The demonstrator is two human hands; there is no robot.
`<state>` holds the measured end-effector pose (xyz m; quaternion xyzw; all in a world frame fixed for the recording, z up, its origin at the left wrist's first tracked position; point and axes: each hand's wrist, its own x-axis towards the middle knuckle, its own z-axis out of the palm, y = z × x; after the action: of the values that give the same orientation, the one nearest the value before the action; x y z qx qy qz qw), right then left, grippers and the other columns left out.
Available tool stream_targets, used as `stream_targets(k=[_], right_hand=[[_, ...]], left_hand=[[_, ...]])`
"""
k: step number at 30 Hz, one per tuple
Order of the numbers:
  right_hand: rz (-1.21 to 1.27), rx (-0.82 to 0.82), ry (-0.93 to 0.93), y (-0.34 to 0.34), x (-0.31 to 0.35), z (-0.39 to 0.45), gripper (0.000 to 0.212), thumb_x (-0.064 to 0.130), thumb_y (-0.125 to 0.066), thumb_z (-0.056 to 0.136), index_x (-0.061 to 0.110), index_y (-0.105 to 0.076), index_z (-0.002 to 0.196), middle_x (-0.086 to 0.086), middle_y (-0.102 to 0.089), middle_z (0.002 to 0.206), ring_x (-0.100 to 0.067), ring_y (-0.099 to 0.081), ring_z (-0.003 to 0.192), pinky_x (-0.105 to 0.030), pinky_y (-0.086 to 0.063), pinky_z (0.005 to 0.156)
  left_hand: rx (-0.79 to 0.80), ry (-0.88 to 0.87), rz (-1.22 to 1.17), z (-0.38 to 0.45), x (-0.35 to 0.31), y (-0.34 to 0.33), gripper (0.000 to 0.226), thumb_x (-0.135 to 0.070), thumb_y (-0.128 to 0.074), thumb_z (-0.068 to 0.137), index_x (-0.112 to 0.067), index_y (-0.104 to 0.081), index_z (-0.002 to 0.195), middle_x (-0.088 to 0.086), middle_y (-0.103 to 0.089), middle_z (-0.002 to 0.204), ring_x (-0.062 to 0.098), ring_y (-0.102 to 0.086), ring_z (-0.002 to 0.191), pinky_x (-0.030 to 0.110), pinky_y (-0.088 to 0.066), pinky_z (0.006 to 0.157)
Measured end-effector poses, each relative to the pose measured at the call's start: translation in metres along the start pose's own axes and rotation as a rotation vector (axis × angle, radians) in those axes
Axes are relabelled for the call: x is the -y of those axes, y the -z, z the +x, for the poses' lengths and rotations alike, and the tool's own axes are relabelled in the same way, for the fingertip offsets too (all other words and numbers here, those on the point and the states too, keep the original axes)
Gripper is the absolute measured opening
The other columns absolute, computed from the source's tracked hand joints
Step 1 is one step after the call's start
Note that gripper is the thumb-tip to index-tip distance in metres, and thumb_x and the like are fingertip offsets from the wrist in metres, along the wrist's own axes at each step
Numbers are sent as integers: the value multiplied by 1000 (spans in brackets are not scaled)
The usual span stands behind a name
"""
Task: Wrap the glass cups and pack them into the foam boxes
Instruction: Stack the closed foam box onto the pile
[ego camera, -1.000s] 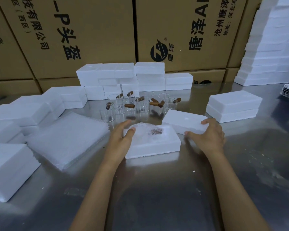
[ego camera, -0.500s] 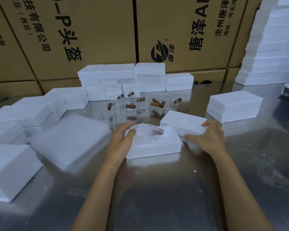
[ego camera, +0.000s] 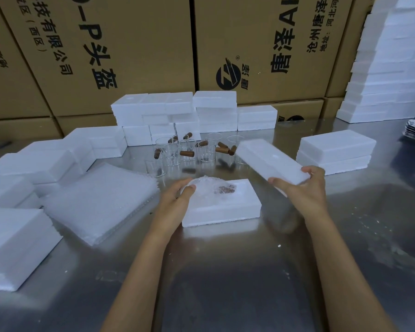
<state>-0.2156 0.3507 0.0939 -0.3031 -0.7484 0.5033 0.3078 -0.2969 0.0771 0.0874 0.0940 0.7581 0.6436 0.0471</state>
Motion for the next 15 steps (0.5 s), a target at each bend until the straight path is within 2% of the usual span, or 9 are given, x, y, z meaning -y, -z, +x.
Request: stream_targets(k=[3,5,8,12,15], right_hand=[[309,171,16,6,21,-14,87,53,-88,52,44,-39,123,16,-50,124,-9,-53,112,-26,-49,80],[382,368,71,3,31,-24,86,51,-88,48,48,-45,123,21,-54,122,-4,-56,111,-28,-52,83],[343,585,149,-9,37,-36,86,39,-91,50,51,-49,124,25,-60,117,1,-60,109,-26,-51,88],[229,645,185,-18,37,-42,88,36,-90,53,54,-46,126,20,-56,123,1,-56,113,-23,-46,90],[219,660,203,-21,36,-43,86,30,-87,59,54,-43,129,20,-52,128,2,-53,116,-22,-45,92]], left_hand=[[-16,18,-73,-1,-5,0,19,-40,-56,98,-50,-73,97,-31,-68,106,-2,-60,111,20,-44,86],[-21,49,-178,0,-8,1,23,-49,-53,97,-43,-73,105,-23,-72,110,7,-64,114,30,-48,97],[-74,75,-369,2,-15,5,46,-60,-43,99,-28,-67,123,-8,-70,125,16,-60,124,45,-39,114],[-7,42,-506,-1,-23,11,60,-64,-44,96,-23,-59,137,-7,-68,130,16,-59,127,47,-34,117],[53,29,-463,-6,-27,10,48,-57,-58,91,-28,-67,129,-5,-70,127,16,-64,119,46,-42,112]])
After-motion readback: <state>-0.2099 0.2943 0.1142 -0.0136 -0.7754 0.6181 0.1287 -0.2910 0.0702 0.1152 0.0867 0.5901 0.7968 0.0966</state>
